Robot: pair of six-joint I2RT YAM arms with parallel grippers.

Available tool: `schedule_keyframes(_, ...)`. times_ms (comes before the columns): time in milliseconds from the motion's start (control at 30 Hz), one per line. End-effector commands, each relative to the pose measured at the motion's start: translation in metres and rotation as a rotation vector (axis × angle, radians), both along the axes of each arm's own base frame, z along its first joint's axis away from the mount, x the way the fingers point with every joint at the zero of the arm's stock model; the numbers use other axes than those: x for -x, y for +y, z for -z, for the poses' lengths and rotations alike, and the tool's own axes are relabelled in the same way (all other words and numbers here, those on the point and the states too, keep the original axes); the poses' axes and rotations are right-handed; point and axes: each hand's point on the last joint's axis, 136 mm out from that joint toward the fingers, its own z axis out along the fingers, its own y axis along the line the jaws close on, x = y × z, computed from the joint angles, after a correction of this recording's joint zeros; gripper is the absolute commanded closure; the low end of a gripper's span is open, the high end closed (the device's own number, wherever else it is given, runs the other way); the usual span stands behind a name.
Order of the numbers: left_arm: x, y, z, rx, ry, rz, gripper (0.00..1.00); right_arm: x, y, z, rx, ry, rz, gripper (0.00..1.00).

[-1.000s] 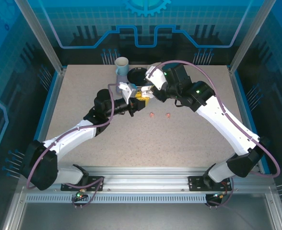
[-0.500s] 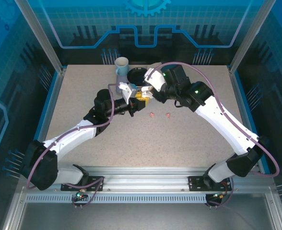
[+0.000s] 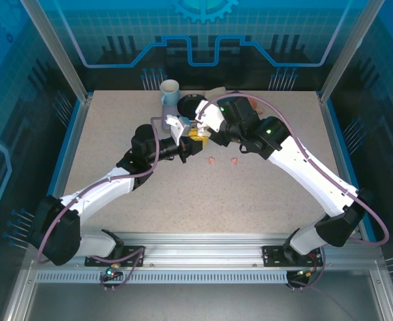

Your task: Insert the wireless bluetooth earbuds into the charging case

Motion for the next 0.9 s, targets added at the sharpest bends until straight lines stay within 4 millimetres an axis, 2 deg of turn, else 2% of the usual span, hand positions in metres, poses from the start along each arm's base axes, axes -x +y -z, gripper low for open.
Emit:
schedule_keyframes(0,0.002,-0.004,-0.026,0.036,-0.079,0.023,1.00,0.005,0.015,-0.007,-0.006,-0.013,-0.048,0.85)
schedule_keyframes(167,0.002,-0.004,-0.024,0.041,-0.076,0.023,1.00,0.004,0.018,-0.017,-0.026,-0.028,-0.054,0.75)
schedule_keyframes(467,0.002,-0.004,-0.022,0.045,-0.073,0.020,1.00,-0.001,0.020,-0.030,-0.033,-0.057,-0.039,0.70)
schedule_keyframes(567,0.002,-0.004,-0.021,0.045,-0.070,0.018,1.00,-0.004,0.019,-0.040,-0.047,-0.078,-0.022,0.63)
schedule_keyframes(733,0.001,-0.003,-0.019,0.046,-0.071,0.013,1.00,-0.007,0.016,-0.063,-0.120,-0.096,0.008,0.46)
schedule_keyframes(867,0.000,-0.003,-0.020,0.048,-0.073,0.009,1.00,-0.014,0.004,-0.083,-0.230,-0.085,0.081,0.35)
